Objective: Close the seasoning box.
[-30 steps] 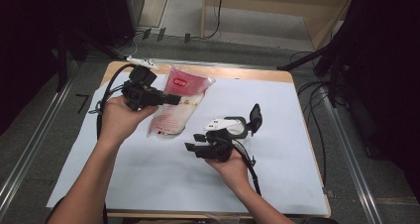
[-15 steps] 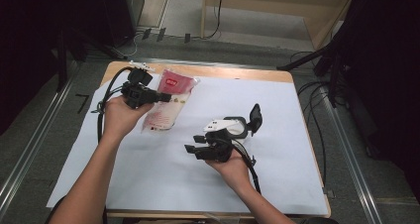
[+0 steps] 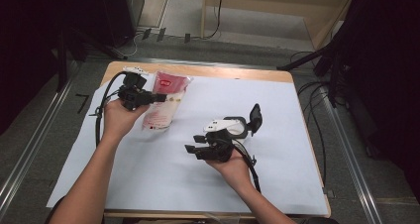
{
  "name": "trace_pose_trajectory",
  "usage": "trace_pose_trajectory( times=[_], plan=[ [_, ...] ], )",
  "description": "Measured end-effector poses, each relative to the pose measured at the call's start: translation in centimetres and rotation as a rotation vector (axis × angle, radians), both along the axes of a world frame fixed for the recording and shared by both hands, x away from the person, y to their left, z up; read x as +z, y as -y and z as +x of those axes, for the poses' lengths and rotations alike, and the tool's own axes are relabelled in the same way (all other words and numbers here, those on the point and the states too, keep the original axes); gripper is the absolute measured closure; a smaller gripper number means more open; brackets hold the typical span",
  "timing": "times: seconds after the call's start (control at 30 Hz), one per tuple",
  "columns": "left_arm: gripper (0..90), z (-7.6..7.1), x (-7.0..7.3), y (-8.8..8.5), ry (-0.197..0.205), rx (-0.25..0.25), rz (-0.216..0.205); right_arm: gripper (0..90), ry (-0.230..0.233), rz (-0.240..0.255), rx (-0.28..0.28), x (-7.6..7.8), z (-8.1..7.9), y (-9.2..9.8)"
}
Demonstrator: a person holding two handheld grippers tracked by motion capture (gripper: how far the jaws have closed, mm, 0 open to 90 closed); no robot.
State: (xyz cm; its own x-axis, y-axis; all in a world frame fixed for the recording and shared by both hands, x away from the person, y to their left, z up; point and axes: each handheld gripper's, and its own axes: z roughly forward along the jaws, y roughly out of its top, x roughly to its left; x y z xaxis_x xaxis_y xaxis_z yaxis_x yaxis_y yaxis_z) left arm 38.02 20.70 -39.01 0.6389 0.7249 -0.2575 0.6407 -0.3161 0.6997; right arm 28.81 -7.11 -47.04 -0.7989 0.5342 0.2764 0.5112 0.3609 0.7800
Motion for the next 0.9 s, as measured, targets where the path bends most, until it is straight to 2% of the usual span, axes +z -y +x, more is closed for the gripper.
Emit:
trace_pose_trajectory(
  times=[0.07,0.23,0.4,0.57,0.6,0.73,0.8,0.9],
  plan=[
    [87.4,-0.4,0.0,-0.2,-0.001,-0.018,0.001,51.2,0.007,0.0,-0.001,0.1,0.0,0.1],
    [84.4,-0.8,0.2,-0.7,-0.014,-0.022,0.001,51.2,0.011,-0.001,-0.001,0.2,0.1,0.2],
    [82.3,-1.2,0.3,-1.4,-0.005,-0.012,-0.009,51.3,0.01,0.0,-0.004,0.3,0.1,0.3],
    [78.9,-1.5,0.5,-1.9,0.021,-0.02,0.024,51.3,0.009,-0.001,-0.002,0.3,0.1,0.3],
    [78.6,-1.6,0.5,-2.1,0.025,-0.025,0.015,51.3,0.009,0.0,-0.002,0.3,0.1,0.3],
    [74.8,-1.7,0.6,-2.4,0.017,-0.024,-0.001,51.3,0.01,0.0,0.001,0.3,0.1,0.3],
    [71.1,-1.8,0.6,-2.7,0.01,-0.03,0.008,51.3,0.01,-0.002,0.0,0.3,0.1,0.2],
    [70.7,-2.1,0.6,-2.9,0.019,-0.028,0.005,51.3,0.008,-0.005,0.003,0.3,0.1,0.2]
  ],
)
